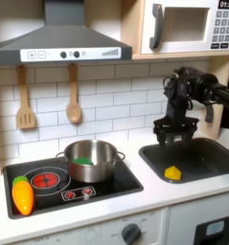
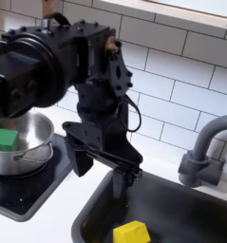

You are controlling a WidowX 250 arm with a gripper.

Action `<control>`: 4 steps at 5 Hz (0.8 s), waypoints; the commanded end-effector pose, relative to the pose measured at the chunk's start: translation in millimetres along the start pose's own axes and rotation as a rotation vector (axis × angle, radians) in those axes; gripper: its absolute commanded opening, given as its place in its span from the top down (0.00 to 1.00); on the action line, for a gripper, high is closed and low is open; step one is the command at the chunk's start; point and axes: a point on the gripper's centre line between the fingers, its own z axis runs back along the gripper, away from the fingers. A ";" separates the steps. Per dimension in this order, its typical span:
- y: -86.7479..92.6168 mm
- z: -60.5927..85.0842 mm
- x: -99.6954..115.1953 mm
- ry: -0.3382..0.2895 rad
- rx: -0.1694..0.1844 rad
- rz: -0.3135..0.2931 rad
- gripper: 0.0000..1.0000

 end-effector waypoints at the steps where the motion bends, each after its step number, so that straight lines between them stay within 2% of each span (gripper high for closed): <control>1: 4.1 -23.9 11.3 0.011 -0.011 -0.044 0.00; 2: 2.4 -38.2 12.2 0.042 -0.011 -0.068 0.00; 4: 2.1 -44.6 11.0 0.043 -0.020 -0.094 0.00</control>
